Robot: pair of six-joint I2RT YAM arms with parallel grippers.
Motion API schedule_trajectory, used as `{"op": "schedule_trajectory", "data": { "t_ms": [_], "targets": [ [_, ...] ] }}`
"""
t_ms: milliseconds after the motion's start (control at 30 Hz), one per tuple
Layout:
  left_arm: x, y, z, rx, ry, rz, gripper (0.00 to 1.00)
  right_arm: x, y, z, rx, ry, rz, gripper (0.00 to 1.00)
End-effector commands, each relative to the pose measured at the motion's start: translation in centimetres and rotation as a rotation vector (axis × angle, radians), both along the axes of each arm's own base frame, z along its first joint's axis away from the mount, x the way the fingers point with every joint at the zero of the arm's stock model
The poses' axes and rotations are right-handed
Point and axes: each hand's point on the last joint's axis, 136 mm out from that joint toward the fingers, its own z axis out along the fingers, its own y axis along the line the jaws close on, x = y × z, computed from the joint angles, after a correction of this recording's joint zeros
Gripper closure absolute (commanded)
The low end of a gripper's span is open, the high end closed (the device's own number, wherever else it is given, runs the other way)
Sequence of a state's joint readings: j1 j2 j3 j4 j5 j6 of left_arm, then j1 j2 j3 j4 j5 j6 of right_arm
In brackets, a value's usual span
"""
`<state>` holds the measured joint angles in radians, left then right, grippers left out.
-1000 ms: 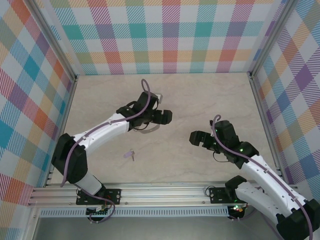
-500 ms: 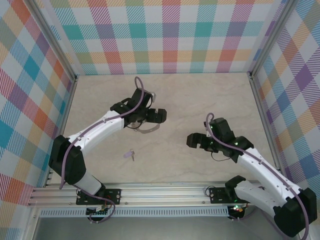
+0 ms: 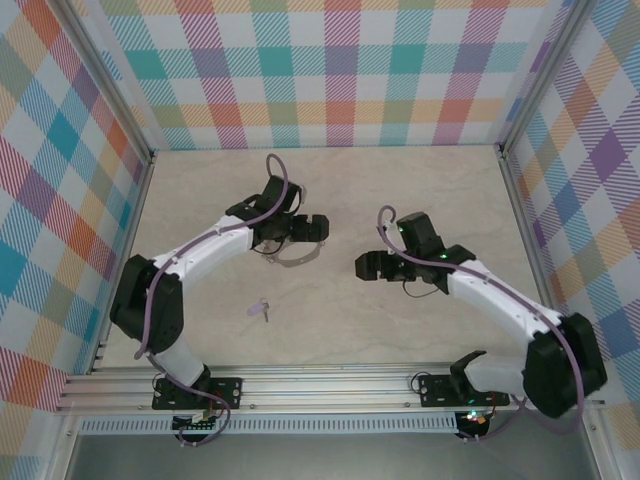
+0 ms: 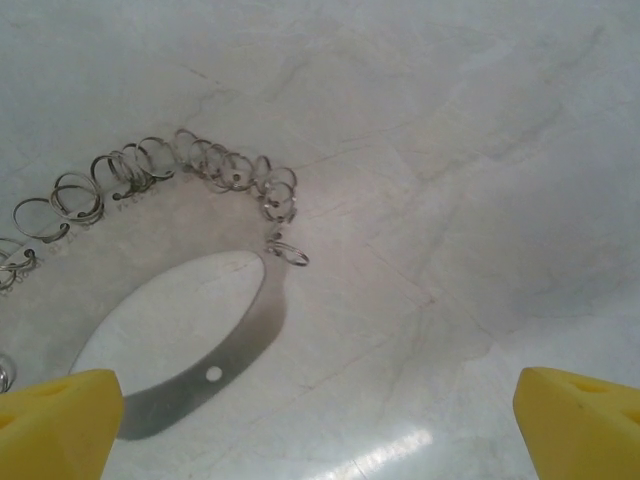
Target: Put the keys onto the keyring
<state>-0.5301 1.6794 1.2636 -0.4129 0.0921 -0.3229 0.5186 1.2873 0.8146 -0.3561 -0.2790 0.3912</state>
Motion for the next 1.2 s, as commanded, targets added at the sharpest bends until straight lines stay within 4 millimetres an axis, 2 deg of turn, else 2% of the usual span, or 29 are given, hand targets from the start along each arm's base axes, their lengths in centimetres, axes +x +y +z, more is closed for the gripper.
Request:
{"op": "schedule_trajectory", "data": {
  "t_ms": [0, 233, 333, 467, 767, 1167],
  "targets": [
    [1.5, -0.1, -0.9, -0.064, 0.017, 0.022, 0.00, 3.2, 2.9, 0.7, 0.057, -0.083, 0.062, 0.35],
    [4.7, 2.1, -0.4, -0.156, 0.016, 0.113, 0.00, 8.3, 6.3, -3.4, 0.029, -0.029, 0.091, 0.52],
    [5.1, 2.6, -0.3, -0.171, 0.019, 0.125, 0.00, 9.8, 7.3, -4.7, 0.023, -0.011, 0.095, 0.54],
    [5.9, 2.5, 0.2, -0.190, -0.011, 0.127, 0.00, 11.2, 8.5, -5.6, 0.039, 0.007, 0.108, 0.59],
    [6.5, 3.2, 0.3, -0.218, -0.006, 0.136, 0.00, 11.9, 10.4, -7.0, 0.056, 0.037, 0.133, 0.61],
    [6.7, 2.8, 0.5, -0.251, -0.008, 0.136, 0.00, 12.6, 10.8, -7.9, 0.030, 0.037, 0.132, 0.62]
  ]
}}
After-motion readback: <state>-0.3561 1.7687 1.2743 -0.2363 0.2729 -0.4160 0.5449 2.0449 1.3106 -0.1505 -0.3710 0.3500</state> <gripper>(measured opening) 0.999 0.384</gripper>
